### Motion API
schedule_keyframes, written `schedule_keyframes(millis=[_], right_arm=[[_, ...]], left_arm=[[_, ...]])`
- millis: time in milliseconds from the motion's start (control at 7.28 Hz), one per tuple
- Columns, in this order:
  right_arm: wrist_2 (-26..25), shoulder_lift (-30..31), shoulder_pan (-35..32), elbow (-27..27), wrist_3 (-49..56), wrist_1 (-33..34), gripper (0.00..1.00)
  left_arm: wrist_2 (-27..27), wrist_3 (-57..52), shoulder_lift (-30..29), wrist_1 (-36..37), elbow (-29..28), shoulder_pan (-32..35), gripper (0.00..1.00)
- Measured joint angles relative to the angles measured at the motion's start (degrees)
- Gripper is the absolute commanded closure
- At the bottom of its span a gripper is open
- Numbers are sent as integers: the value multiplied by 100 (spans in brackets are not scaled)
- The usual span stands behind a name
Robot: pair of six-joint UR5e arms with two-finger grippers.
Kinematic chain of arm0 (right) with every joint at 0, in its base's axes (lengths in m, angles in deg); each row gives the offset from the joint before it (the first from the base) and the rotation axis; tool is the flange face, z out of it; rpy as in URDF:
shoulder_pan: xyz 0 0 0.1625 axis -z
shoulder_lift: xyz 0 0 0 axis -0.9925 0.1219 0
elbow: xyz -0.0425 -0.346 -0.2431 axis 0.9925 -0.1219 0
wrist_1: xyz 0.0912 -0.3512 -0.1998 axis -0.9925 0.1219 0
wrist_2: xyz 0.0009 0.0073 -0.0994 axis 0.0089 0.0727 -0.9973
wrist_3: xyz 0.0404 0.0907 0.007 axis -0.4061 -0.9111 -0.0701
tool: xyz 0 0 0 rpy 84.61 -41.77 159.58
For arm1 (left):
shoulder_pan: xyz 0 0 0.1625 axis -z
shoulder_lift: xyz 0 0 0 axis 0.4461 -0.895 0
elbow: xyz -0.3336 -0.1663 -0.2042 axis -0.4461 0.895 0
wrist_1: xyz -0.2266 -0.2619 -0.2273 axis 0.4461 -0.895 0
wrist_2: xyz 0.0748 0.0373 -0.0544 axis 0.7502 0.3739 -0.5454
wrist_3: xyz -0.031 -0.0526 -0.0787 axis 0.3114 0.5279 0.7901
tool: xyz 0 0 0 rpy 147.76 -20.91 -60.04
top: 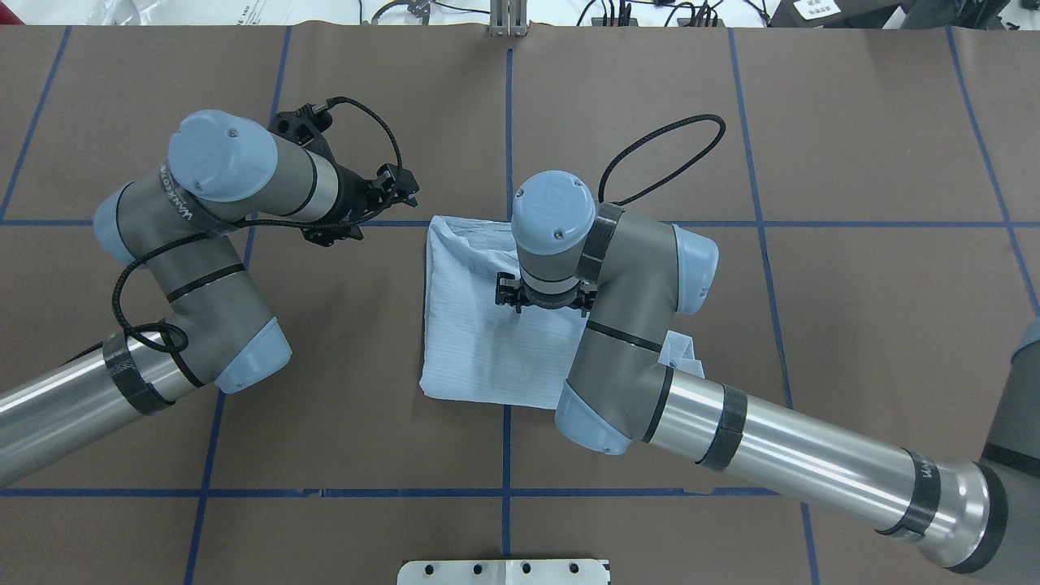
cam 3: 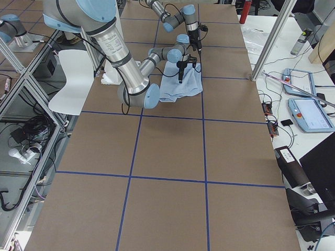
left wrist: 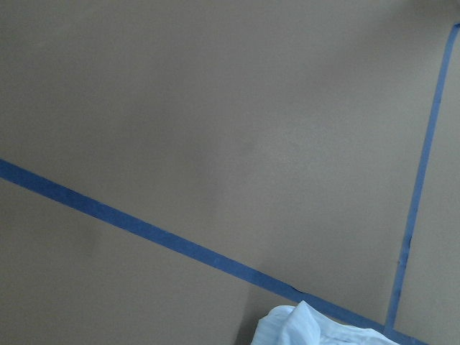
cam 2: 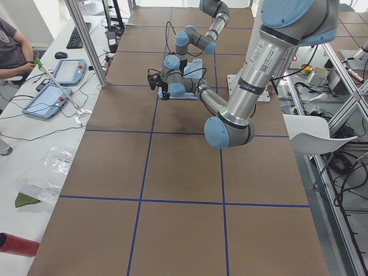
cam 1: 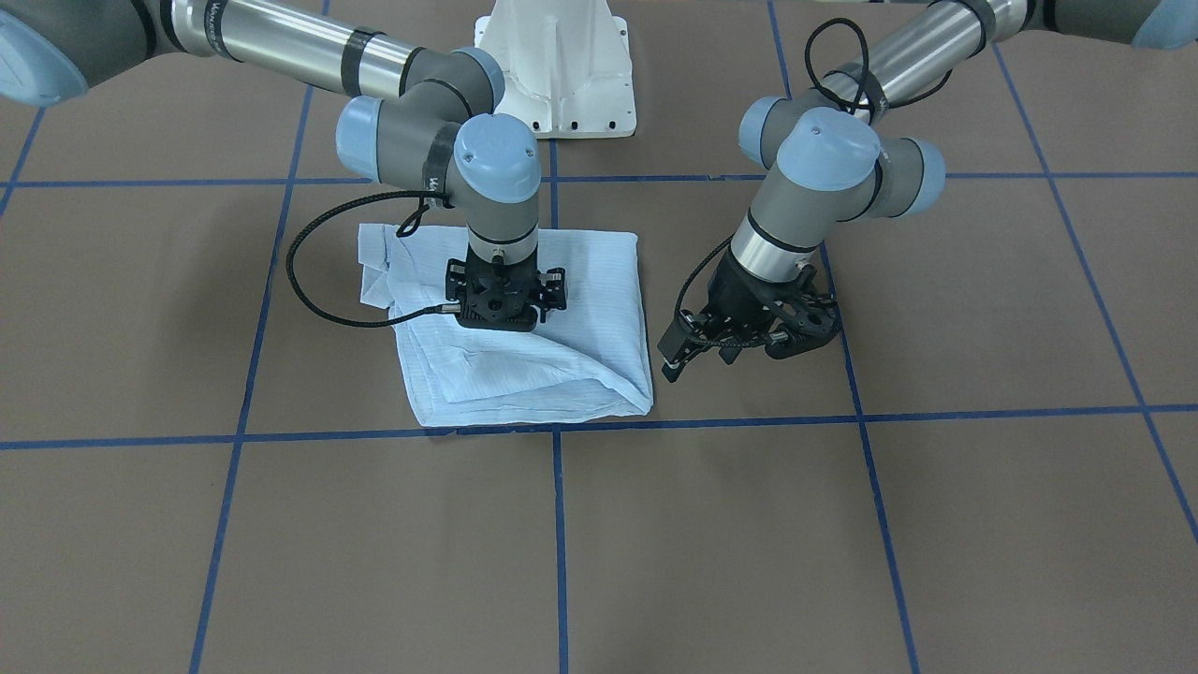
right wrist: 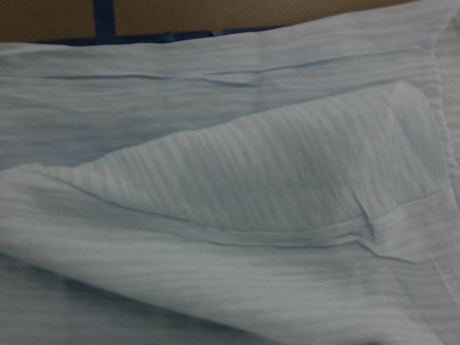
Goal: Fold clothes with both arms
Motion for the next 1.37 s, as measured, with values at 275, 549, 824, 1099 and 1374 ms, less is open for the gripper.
schedule_keyframes(millis=[275,549,824,1099,1374], right_arm=[[-37,-40,-184,-192,339,-37,0],[-42,-85,-436,-462,619,-216,0],[-43,-149,-650,-823,799,-606,0],[-38,-286,-888,-963,1029,-735,0],[106,-330,-1171,-886,1362,-773,0]], left_arm=[[2,15,3,-6,-2,-3,0],[2,49,5,-6,-3,-4,0],[1,64,0,-7,3,-7,0],[-7,66,-12,-7,7,-11,0],[-25,-11,44,1,152,18,0]])
